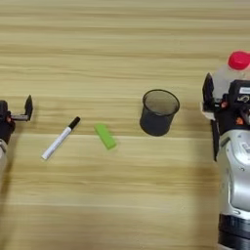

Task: Move the objects on the table

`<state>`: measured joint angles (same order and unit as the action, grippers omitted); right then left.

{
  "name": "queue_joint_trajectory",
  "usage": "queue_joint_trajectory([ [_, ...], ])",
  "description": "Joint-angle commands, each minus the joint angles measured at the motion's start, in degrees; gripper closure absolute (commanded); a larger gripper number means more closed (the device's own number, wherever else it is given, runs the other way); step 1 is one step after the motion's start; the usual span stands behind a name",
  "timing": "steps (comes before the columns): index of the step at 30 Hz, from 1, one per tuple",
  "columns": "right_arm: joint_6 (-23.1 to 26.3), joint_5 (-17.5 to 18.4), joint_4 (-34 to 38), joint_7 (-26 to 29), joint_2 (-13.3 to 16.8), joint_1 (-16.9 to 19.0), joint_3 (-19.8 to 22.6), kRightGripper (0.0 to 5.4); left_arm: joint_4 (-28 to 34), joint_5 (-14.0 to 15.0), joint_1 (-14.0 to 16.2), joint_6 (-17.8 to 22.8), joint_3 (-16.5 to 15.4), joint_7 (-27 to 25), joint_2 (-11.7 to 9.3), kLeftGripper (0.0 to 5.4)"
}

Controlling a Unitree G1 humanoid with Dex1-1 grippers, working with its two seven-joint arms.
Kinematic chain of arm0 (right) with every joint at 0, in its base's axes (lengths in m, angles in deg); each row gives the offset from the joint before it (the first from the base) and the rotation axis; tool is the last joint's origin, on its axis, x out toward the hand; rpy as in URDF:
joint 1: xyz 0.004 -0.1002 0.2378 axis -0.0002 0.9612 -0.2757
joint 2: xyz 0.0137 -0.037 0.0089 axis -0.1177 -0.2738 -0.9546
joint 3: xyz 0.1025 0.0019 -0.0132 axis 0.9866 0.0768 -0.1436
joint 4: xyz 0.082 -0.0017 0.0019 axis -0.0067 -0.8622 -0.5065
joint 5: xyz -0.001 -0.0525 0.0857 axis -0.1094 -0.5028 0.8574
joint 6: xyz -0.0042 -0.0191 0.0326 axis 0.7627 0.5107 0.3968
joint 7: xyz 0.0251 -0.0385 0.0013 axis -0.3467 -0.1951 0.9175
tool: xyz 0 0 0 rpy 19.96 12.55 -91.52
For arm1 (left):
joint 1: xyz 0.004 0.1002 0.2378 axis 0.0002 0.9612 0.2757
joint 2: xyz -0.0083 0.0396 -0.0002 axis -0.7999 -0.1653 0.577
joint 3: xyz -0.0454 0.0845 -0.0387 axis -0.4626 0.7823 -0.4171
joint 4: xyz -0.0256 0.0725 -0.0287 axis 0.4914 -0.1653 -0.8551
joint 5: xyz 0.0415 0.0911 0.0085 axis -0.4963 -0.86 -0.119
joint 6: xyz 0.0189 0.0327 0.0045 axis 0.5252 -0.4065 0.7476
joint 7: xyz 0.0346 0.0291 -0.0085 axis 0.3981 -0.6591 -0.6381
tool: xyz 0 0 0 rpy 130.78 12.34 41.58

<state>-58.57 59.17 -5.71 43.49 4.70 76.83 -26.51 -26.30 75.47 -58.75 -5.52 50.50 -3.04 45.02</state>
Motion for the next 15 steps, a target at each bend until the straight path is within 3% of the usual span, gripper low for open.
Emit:
queue_joint_trajectory([
  [1,-3.1,0.23,-4.08,0.81,1.03,-3.05,-0.32,2.24,-0.07,-0.53,-0.5,-0.07,0.02,0.23,-0.36,0.0],
  [15,-6.78,0.01,-14.46,2.45,0.17,-4.83,-3.46,2.24,0.14,-0.57,-0.35,-0.15,0.06,0.31,-0.26,0.0],
])
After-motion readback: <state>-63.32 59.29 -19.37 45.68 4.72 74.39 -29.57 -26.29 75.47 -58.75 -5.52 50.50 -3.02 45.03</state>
